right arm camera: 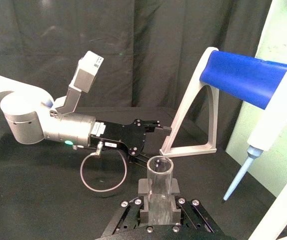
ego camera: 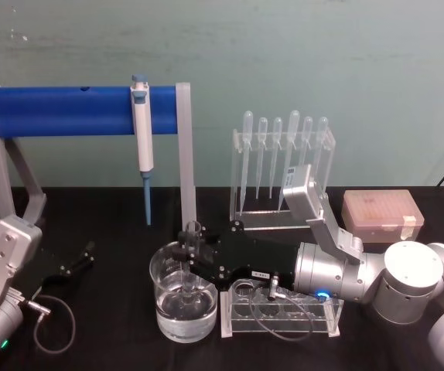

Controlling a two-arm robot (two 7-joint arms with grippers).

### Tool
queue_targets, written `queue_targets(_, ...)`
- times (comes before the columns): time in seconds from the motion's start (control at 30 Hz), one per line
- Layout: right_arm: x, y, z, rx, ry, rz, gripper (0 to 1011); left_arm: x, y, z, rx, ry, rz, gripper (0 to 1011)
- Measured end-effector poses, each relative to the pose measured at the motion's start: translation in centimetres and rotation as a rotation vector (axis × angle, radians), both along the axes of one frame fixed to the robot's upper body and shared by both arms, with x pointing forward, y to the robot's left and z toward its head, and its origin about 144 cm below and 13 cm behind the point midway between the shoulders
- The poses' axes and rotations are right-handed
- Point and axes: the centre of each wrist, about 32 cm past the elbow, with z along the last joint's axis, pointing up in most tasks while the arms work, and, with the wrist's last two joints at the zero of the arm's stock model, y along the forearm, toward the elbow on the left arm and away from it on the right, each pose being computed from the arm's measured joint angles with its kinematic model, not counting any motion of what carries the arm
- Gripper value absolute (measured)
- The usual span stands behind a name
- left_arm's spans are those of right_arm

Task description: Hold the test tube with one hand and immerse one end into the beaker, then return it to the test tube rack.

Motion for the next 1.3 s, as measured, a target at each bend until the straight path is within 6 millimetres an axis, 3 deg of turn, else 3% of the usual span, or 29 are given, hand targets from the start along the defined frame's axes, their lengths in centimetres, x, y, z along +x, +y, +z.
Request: queue_targets(1.3,0.0,0.0,0.0,0.0,0.0,0.0,226,0.0,0.0,0.0,0.0,0.0,0.0,1000)
